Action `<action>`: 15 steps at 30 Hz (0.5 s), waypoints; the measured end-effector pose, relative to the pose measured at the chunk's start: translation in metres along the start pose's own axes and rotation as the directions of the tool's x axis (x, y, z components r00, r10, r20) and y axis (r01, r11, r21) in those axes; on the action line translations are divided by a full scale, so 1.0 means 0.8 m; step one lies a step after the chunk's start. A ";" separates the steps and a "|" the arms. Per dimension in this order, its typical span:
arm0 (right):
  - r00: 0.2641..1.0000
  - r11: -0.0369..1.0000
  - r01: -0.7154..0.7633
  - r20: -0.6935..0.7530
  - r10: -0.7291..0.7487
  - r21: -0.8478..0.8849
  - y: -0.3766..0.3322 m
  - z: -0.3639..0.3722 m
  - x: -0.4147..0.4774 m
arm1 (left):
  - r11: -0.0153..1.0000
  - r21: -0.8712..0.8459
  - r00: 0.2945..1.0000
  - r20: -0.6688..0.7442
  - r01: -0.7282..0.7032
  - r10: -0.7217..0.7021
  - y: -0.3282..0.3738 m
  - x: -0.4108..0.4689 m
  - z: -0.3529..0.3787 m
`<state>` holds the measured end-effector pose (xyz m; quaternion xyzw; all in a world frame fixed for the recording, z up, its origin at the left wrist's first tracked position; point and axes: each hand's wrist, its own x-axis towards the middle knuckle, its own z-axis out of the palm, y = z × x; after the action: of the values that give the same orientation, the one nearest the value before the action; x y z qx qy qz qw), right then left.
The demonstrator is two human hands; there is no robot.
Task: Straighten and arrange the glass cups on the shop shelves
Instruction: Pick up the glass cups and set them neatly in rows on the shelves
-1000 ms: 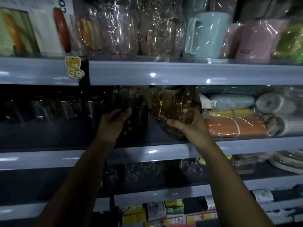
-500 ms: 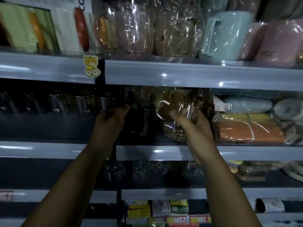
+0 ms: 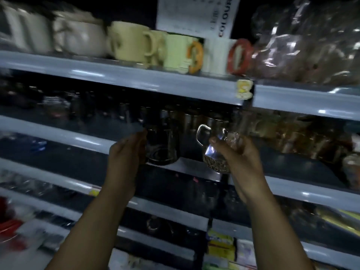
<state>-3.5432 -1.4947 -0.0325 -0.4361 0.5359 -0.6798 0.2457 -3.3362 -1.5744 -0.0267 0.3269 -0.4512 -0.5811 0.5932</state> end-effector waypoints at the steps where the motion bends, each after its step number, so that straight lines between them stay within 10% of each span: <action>1: 1.000 1.000 0.022 0.023 -0.022 -0.009 0.001 0.027 -0.003 | 1.000 0.014 1.000 -0.027 -0.001 0.001 0.010 0.000 -0.023; 15: 0.985 1.000 -0.017 0.170 0.015 0.011 0.032 0.347 -0.048 | 0.990 0.141 0.951 -0.303 -0.017 0.060 0.110 0.039 -0.302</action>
<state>-3.2895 -1.6142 -0.0566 -0.4868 0.5124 -0.6413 0.2987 -3.0834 -1.6281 -0.0333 0.4439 -0.3986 -0.4794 0.6436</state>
